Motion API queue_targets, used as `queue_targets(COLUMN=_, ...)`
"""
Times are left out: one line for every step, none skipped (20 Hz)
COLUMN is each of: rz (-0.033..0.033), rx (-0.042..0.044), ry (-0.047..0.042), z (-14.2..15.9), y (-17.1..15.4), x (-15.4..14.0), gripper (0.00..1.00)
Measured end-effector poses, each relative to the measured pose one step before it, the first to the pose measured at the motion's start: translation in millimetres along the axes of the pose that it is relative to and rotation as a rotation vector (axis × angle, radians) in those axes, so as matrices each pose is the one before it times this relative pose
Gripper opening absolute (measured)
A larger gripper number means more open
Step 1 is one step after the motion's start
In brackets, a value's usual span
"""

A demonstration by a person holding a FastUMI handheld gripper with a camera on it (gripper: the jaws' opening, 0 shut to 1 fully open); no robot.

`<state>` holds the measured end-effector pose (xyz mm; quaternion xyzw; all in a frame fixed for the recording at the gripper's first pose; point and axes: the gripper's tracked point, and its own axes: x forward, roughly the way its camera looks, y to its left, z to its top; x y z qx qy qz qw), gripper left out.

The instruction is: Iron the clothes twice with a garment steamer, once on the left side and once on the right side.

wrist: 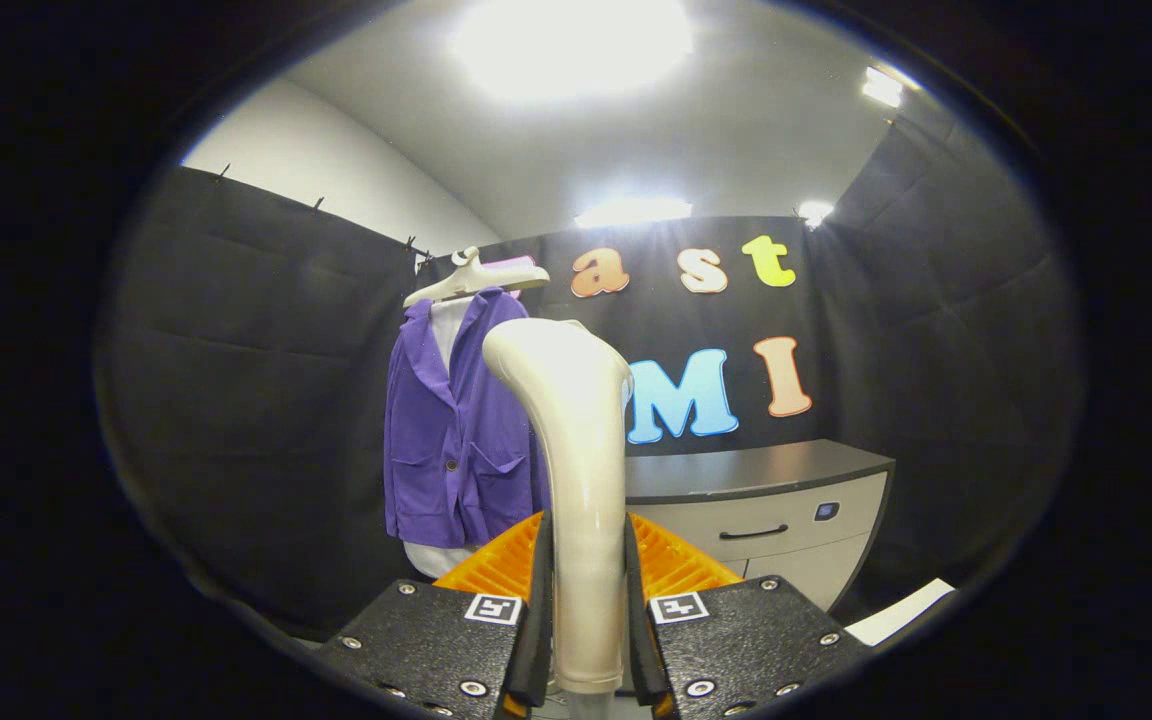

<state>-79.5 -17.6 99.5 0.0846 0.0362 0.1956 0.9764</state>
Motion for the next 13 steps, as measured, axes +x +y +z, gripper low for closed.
queue_targets(rz=-0.01019, rx=0.00402, ry=-0.01454, z=5.76, y=-7.17, x=-8.41, gripper=0.32)
queue_targets(rz=-0.01088, rx=0.00409, ry=-0.0107, z=5.07, y=-4.96, x=-8.42, gripper=0.32)
queue_targets(rz=-0.01706, rx=0.00271, ry=-0.0165, z=8.48, y=-5.86, x=-9.27, gripper=0.32)
queue_targets(rz=-0.02023, rx=-0.00188, ry=-0.01117, z=4.63, y=-6.44, x=-7.3, gripper=0.32)
queue_targets(rz=-0.02384, rx=-0.00398, ry=-0.0022, z=2.53, y=-6.24, x=-6.83, gripper=0.32)
queue_targets(rz=-0.02318, rx=-0.00428, ry=0.00134, z=2.1, y=-5.85, x=-6.36, gripper=0.32)
queue_targets(rz=-0.02592, rx=-0.00106, ry=-0.00247, z=0.46, y=-3.99, x=-6.65, gripper=0.32)
queue_targets(rz=-0.02678, rx=-0.00069, ry=-0.0024, z=0.4, y=-4.7, x=-4.99, gripper=0.32)
queue_targets(rz=-0.03101, rx=0.00304, ry=0.00122, z=-5.03, y=-7.4, x=-3.54, gripper=0.32)
queue_targets(rz=-0.02607, rx=0.00571, ry=0.00503, z=-3.78, y=-4.2, x=-3.2, gripper=0.32)
queue_targets(rz=-0.01798, rx=0.00632, ry=0.0069, z=-1.83, y=-2.25, x=-2.1, gripper=0.32)
queue_targets(rz=-0.01258, rx=0.00469, ry=0.01036, z=-2.8, y=-1.28, x=-1.18, gripper=0.32)
queue_targets(rz=-0.01305, rx=0.00136, ry=0.00975, z=-2.86, y=-0.97, x=-0.46, gripper=0.32)
